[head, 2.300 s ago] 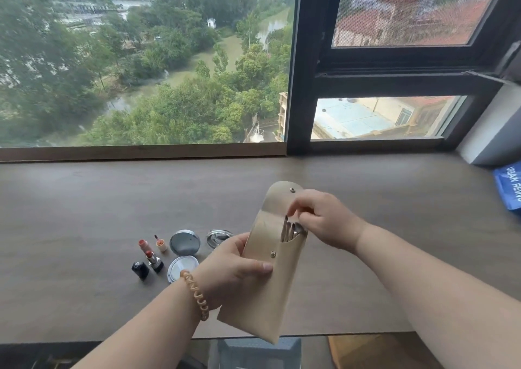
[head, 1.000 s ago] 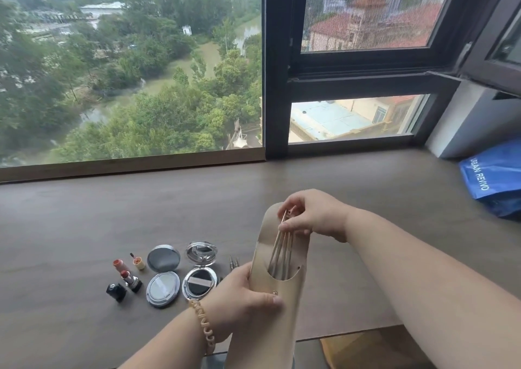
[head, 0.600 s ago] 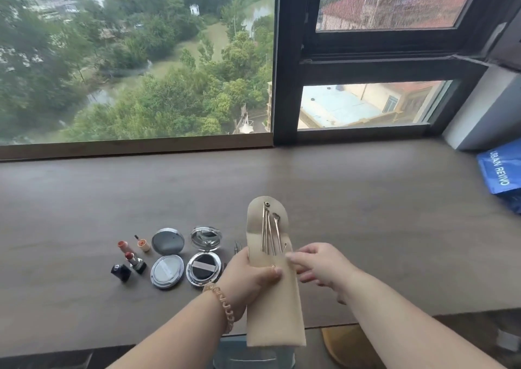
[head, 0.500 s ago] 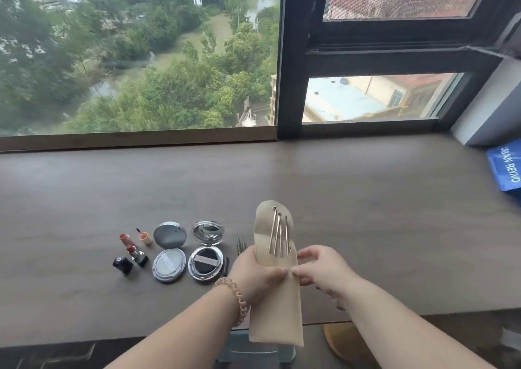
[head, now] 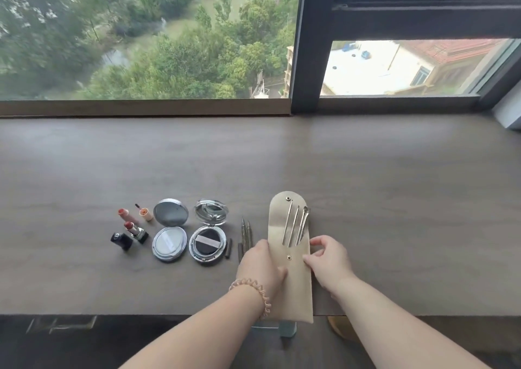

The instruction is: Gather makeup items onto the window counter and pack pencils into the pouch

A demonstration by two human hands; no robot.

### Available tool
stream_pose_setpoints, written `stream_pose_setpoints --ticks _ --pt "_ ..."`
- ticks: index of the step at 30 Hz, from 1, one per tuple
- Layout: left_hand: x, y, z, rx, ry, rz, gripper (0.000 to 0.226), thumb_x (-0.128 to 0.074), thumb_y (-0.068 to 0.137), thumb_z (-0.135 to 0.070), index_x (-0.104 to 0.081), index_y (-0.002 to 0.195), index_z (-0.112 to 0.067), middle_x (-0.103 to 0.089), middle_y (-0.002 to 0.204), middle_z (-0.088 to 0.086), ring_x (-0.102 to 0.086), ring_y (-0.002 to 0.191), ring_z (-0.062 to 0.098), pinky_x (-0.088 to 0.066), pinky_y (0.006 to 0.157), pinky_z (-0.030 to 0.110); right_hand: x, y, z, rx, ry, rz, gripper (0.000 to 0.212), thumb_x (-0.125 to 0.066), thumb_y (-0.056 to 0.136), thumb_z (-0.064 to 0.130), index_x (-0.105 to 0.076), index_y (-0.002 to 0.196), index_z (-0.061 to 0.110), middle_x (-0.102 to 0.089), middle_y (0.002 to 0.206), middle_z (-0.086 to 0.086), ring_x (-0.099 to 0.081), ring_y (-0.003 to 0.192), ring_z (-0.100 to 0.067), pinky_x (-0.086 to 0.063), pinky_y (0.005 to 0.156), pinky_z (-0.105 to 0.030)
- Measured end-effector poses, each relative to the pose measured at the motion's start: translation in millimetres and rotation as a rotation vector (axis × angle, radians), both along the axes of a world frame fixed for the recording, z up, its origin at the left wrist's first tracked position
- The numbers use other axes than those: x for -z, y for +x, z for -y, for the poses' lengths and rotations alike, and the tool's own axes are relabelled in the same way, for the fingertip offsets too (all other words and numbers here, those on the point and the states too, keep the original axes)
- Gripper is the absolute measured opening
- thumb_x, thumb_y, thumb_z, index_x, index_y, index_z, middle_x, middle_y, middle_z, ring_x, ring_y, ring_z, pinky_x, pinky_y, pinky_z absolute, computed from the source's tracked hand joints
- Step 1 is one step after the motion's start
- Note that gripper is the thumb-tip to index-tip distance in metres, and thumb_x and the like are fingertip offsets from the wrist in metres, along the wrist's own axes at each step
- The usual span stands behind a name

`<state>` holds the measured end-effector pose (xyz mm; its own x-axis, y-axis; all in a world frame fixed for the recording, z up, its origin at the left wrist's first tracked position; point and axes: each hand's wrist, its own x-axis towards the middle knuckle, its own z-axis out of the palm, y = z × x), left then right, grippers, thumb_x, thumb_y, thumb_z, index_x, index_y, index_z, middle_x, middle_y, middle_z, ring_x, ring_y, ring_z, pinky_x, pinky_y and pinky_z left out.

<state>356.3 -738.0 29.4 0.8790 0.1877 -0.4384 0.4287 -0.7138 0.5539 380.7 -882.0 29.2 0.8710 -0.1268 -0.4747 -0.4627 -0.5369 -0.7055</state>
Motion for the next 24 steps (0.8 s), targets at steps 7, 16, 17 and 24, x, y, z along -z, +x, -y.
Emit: stream_pose_setpoints --ticks 7,16,17,24 --pt "3.9 -4.1 3.8 0.105 0.228 0.056 0.031 -0.059 0.082 -0.033 -0.047 0.106 -0.017 -0.049 0.114 0.005 -0.053 0.109 0.027 -0.043 0.088 0.035 11.3 5.5 -7.7 -0.096 -0.093 0.050 0.023 -0.062 0.081 0.012 -0.061 0.103 0.019 -0.058 0.069 0.006 -0.055 0.067 -0.011 -0.040 0.059 -0.026" --pt "22.8 -22.6 20.4 0.398 0.500 0.226 0.026 -0.056 0.065 -0.044 -0.065 0.079 -0.024 -0.065 0.079 -0.008 -0.061 0.066 0.017 -0.045 0.054 0.033 11.5 -10.0 -17.3 -0.544 -0.651 0.299 0.029 -0.045 0.091 0.034 -0.052 0.119 0.033 -0.048 0.119 0.004 -0.041 0.115 -0.021 -0.032 0.090 -0.036" --pt "21.2 -22.8 19.9 0.401 0.506 0.230 0.028 -0.052 0.068 -0.044 -0.066 0.080 -0.023 -0.065 0.078 -0.008 -0.061 0.066 0.017 -0.045 0.053 0.033 11.5 -11.0 -17.2 -0.556 -0.669 0.296 0.029 -0.043 0.092 0.034 -0.050 0.120 0.034 -0.047 0.121 0.005 -0.040 0.116 -0.021 -0.032 0.090 -0.036" --pt "6.8 -29.3 7.8 0.370 0.394 0.211 0.051 -0.049 0.084 -0.039 -0.039 0.132 -0.025 -0.044 0.134 -0.004 -0.041 0.122 0.021 -0.032 0.097 0.038 9.0 -17.6 -4.8 -0.536 -0.642 0.324 0.041 -0.051 0.087 0.036 -0.045 0.128 0.036 -0.040 0.138 0.003 -0.033 0.129 -0.020 -0.028 0.101 -0.037"
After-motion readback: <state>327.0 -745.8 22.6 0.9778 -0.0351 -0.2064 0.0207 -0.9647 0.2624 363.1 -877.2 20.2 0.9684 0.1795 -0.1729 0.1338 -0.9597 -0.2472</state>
